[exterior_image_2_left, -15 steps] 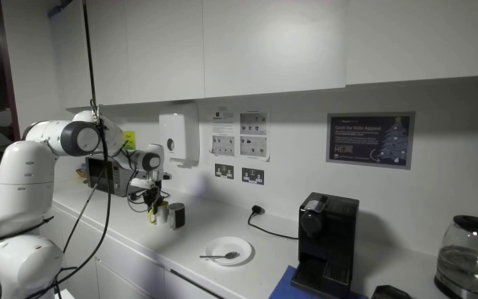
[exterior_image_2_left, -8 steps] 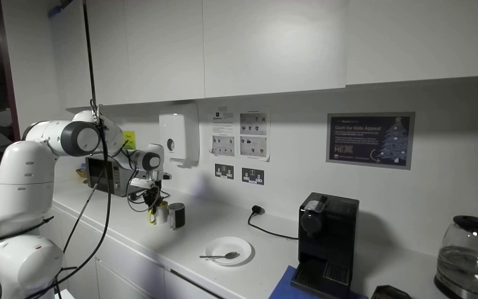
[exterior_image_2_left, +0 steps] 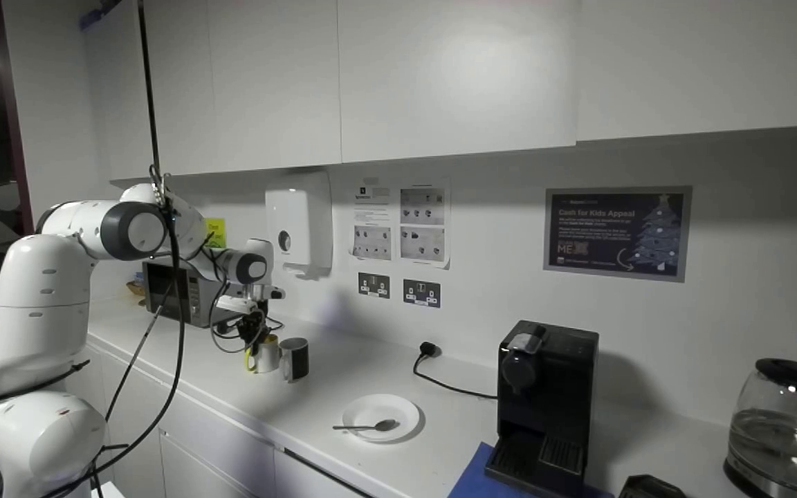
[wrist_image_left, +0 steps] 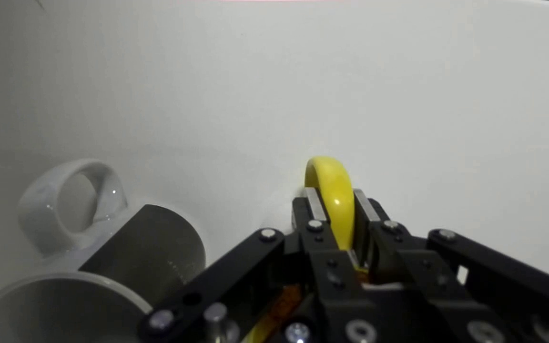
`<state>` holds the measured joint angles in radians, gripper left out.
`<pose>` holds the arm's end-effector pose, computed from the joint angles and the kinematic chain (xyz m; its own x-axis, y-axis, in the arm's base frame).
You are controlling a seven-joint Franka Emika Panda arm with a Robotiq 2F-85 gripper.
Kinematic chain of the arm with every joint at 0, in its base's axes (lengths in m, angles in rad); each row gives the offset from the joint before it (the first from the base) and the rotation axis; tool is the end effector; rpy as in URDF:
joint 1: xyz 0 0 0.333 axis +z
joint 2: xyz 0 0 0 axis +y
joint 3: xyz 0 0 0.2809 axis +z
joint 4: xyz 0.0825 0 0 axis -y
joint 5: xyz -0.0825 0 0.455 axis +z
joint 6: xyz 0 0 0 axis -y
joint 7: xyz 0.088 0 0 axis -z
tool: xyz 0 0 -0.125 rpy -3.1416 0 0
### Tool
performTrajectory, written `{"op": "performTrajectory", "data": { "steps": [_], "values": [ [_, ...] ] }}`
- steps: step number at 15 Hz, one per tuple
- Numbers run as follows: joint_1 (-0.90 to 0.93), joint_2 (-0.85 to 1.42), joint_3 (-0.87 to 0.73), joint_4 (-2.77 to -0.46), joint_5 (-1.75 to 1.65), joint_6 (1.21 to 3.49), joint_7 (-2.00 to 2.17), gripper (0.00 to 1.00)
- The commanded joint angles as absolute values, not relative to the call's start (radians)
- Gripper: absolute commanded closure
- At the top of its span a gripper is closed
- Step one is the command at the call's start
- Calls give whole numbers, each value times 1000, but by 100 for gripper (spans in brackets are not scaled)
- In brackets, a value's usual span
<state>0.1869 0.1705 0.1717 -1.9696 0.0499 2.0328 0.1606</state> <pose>0.5896 0.2246 0.2881 0.9780 0.1735 -0.1157 0.1683 -0.9843 -0.0532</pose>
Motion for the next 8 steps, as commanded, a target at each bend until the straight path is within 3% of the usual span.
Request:
{"op": "performTrajectory", "data": {
  "steps": [1,8],
  "values": [
    [178,105,177,-1988,108,2002,88,95],
    [153,25,167,-2039,233,2018,-44,95]
  ]
}}
